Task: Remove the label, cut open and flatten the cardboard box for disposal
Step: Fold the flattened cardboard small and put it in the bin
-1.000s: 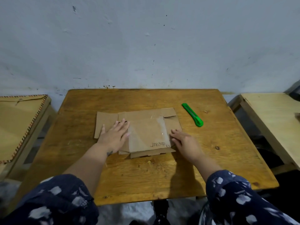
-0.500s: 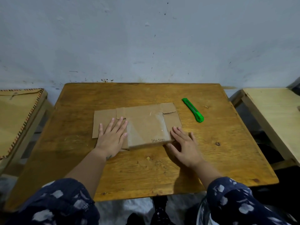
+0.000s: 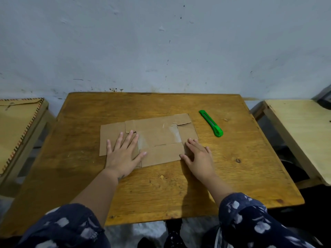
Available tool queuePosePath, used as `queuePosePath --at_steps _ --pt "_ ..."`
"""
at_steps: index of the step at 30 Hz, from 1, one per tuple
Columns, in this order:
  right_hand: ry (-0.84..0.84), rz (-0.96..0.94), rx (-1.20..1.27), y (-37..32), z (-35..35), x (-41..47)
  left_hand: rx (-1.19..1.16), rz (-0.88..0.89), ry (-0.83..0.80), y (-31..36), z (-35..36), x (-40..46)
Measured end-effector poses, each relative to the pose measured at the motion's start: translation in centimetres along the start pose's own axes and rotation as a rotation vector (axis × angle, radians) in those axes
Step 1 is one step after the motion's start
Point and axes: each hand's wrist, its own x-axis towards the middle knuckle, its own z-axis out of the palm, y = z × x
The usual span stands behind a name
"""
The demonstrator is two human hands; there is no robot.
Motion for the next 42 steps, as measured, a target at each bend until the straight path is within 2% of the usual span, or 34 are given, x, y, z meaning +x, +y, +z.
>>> queuePosePath --at_steps 4,8,15,20,26,31,37,42 --pt "0.066 0.068 0.020 0.4 -0.3 1.1 -0.003 -0.001 -0.009 0.1 -0.2 0.0" --pt "0.051 0.087 0.060 0.8 -1.2 4.4 0.002 -0.001 0.026 0.1 0.0 -0.1" --pt "-0.093 0.034 -0.013 1.5 -0.6 8.4 0.029 0.003 0.111 -0.4 1.0 0.2" --pt "-0.042 0.036 0.161 0.9 0.6 8.3 0.044 0.006 0.130 -0.4 0.9 0.2" --pt "0.034 0.016 0.440 -1.1 -1.4 8.0 0.032 0.000 0.145 -0.2 0.9 0.1" --pt "-0.167 0.044 0.693 -4.9 -2.1 7.1 0.044 0.001 0.133 -0.1 0.6 -0.1" --pt "-0.280 -0.093 0.295 -7.1 0.4 6.6 0.011 0.008 0.140 -0.1 0.6 -0.1" --pt "-0.208 -0.157 -0.004 -7.5 3.3 6.0 0.013 0.011 0.141 -0.1 0.6 0.0"
